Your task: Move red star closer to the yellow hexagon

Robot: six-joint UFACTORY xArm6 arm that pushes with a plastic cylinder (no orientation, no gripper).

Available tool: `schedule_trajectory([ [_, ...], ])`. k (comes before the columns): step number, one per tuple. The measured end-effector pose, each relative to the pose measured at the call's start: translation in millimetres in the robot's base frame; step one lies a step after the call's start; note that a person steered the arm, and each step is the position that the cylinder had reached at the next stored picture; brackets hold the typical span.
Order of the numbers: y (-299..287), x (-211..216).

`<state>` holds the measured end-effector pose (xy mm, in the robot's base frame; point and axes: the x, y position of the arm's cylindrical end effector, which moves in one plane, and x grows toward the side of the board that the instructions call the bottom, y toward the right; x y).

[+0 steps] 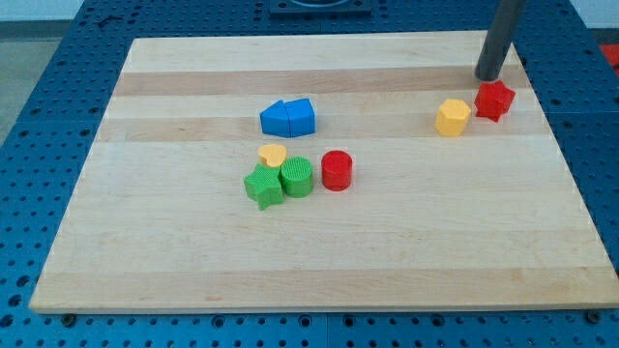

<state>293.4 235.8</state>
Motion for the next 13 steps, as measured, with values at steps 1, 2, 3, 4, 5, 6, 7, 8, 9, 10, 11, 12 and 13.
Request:
schedule_trajectory([
  [1, 0, -1],
  [2, -10, 20],
  [3, -20, 31],
  [4, -29, 39],
  [5, -31, 39],
  [6, -33, 43],
  [7, -30, 32],
  [8, -25, -13],
  [9, -5, -15],
  [10, 9, -7],
  [11, 20, 16],
  [12, 20, 18],
  [13, 17, 45],
])
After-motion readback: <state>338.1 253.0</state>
